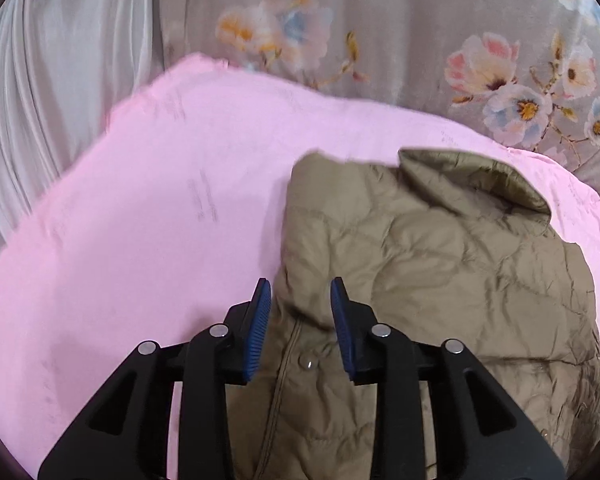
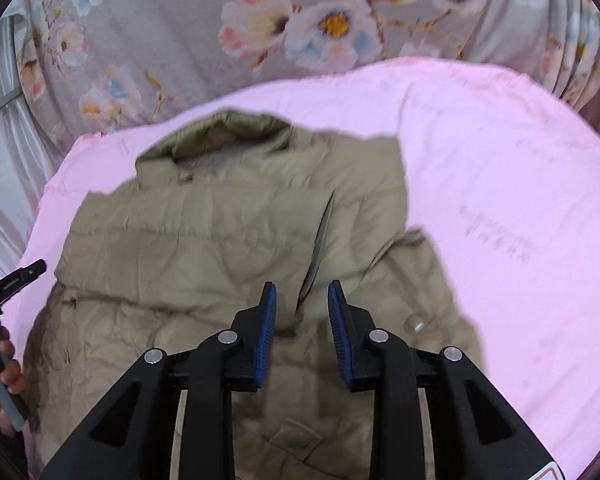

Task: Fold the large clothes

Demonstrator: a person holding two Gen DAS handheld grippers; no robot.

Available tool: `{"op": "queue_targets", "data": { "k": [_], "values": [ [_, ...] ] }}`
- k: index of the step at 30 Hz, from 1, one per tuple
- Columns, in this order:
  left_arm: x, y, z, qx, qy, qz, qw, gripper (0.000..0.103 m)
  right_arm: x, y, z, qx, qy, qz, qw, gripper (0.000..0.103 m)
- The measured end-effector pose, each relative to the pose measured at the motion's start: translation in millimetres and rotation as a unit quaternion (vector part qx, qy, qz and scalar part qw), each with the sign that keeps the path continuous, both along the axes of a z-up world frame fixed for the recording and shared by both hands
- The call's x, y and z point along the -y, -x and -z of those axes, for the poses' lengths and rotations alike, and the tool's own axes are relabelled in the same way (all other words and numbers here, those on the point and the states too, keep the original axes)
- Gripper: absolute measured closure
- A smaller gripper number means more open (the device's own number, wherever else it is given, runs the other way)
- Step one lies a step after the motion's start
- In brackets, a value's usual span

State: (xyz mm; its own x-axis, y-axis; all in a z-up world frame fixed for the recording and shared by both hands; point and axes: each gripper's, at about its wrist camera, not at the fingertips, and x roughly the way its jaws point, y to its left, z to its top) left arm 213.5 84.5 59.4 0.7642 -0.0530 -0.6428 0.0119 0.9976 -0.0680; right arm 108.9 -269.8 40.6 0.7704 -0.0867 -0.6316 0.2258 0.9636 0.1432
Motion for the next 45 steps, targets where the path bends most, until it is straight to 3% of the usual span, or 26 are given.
{"op": "queue_targets", "data": {
  "k": [4,5,7,11,14,19,28,39,42,45],
  "values": [
    [45.8,-9.1,-43.4,0.033,-0.035,0.025,0.9985,0.066,-0.8,-15.6,-36.7,0.034,-0.014,-0.016,0.999,0.076],
    [57.1,-14.0,-46.6,0.034,-0.043,0.032,0.9980,0.060,-6.2,-26.2,-43.2,0.038,-0.004,-0.024,0.999,0.076],
    [79.8,-24.1,-43.6,0.036,-0.060,0.037,0.9969,0.058,-14.9,-44.3,-45.4,0.035,0.017,-0.033,0.999,0.076],
    [108.6,-52.5,2.7,0.004,-0.081,0.037,0.9961,0.058,-28.5,-86.2,-11.9,-0.008,0.065,-0.052,0.997,0.076],
    [105.8,-61.7,47.8,-0.023,-0.069,0.033,0.9968,0.056,-31.1,-100.5,30.0,-0.043,0.098,-0.050,0.993,0.077],
    [104.4,-49.1,56.5,-0.002,-0.071,0.029,0.9970,0.053,-22.4,-88.2,42.7,-0.029,0.055,-0.044,0.997,0.077],
    [100.1,-24.4,58.6,-0.005,-0.082,0.025,0.9963,0.051,-19.7,-72.7,47.9,-0.030,0.038,-0.039,0.998,0.077],
    [93.7,18.8,61.3,-0.005,-0.089,0.034,0.9954,0.051,-28.5,-23.7,52.4,-0.030,0.028,-0.032,0.999,0.077],
    [89.5,26.7,60.0,-0.004,-0.080,0.039,0.9960,0.050,-31.3,-13.1,53.3,-0.031,0.027,-0.032,0.999,0.076],
    [77.6,27.7,51.8,-0.008,-0.038,0.047,0.9981,0.044,-28.8,-12.8,47.5,-0.034,0.019,-0.036,0.999,0.073]
  ]
}}
